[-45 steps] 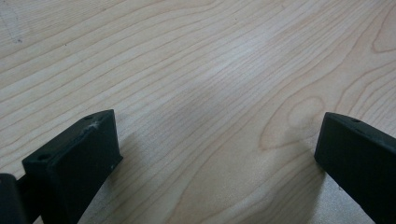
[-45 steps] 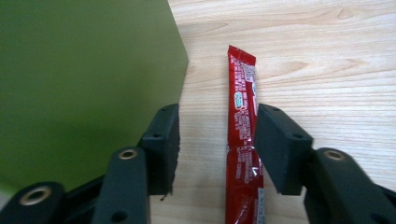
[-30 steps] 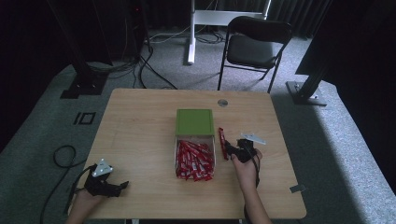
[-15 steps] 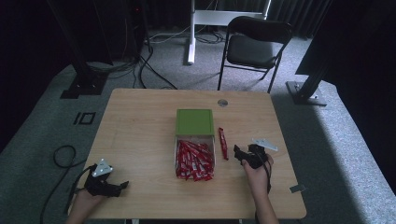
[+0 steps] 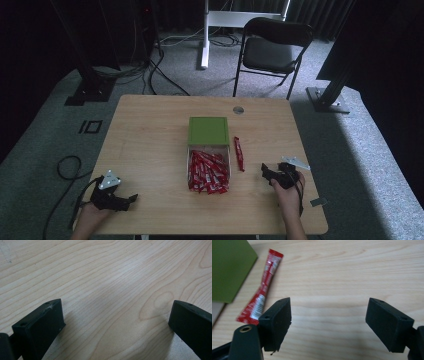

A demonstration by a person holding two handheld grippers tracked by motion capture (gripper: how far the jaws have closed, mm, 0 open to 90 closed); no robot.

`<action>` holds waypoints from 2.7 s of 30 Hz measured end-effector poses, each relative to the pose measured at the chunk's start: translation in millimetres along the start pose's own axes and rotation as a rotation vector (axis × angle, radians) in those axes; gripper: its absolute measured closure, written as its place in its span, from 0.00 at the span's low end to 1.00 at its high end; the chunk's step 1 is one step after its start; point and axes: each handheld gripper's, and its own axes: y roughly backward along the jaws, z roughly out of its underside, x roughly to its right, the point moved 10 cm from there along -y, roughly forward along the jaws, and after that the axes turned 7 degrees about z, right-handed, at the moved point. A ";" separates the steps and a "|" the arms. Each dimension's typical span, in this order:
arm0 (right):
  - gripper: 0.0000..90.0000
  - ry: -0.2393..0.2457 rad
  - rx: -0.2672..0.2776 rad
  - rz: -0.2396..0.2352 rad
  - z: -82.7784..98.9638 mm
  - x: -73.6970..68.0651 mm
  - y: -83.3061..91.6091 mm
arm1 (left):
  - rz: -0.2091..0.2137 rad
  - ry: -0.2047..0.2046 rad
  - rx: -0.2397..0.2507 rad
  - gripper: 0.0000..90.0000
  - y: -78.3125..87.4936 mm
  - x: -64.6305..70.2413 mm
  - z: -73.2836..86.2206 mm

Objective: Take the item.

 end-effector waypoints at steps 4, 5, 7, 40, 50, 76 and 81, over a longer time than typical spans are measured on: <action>0.22 0.017 -0.004 0.020 4.3 10.1 4.7 | 0.000 0.000 0.000 0.01 0.0 0.0 0.0; 0.22 0.023 -0.008 0.028 5.6 12.8 5.8 | 0.000 0.000 0.000 0.01 0.0 0.0 0.0; 0.21 0.026 -0.011 0.035 7.7 17.7 7.5 | 0.000 0.000 0.000 0.01 0.0 0.0 0.0; 0.20 0.106 -0.077 0.129 44.1 68.9 29.0 | 0.000 0.000 -0.001 0.01 0.0 0.0 0.0; 0.18 0.183 -0.079 0.111 48.9 74.9 33.7 | 0.000 0.000 0.000 0.01 0.0 0.0 0.0; 0.15 0.196 -0.066 0.039 60.0 77.8 43.3 | 0.000 -0.001 -0.001 0.01 0.0 0.0 0.1; 0.15 0.196 -0.066 0.039 60.0 77.8 43.3 | 0.000 0.000 0.000 0.01 0.0 0.0 0.1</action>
